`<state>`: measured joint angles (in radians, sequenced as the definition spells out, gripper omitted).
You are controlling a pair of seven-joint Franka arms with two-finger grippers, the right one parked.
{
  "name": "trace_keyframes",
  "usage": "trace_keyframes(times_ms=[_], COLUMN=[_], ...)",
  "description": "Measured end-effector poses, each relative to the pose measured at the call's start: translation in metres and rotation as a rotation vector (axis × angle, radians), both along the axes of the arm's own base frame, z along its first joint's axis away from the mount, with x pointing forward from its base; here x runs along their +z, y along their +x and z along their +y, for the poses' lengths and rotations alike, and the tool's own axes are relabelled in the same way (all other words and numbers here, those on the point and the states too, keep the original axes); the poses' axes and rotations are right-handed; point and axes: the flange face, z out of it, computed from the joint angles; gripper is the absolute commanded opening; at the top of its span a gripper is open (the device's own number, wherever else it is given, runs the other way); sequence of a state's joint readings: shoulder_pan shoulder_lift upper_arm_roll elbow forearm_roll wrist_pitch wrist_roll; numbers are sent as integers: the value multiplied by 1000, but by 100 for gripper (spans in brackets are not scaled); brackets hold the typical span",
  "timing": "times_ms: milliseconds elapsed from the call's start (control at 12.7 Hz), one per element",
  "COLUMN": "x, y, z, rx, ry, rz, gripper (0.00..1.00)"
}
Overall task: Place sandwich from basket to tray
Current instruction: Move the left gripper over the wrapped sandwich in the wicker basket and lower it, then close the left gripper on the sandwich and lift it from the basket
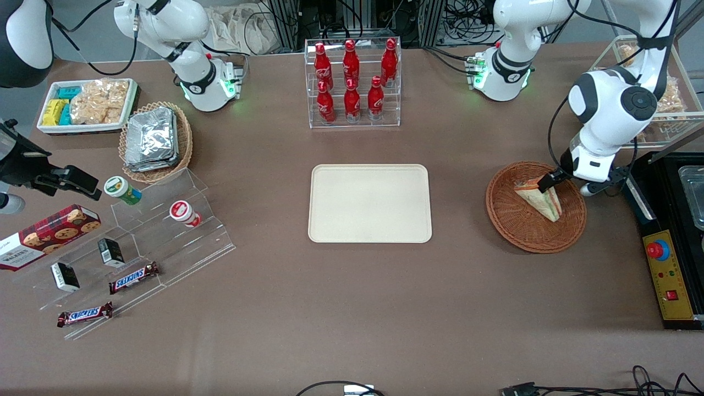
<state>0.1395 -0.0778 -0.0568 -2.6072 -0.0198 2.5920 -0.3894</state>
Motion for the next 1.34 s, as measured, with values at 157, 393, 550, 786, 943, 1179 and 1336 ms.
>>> trace_keyframes(times_ms=[157,393,550,786,943,1179,1336], x=[-8,-26,-40,-54,-60,-60,-54], y=[1,1,-1,-5,-6,-5,-2], z=[0,0,-1,-1,-1,-4,-8], rx=[18,40,57,68,73,90,91], ry=[-2,-4,-6,-8,-9,-11,-11], rz=[-5,-17,-21,-21,-13,-19,-30], gripper=[100,100,100,37,0,0,0])
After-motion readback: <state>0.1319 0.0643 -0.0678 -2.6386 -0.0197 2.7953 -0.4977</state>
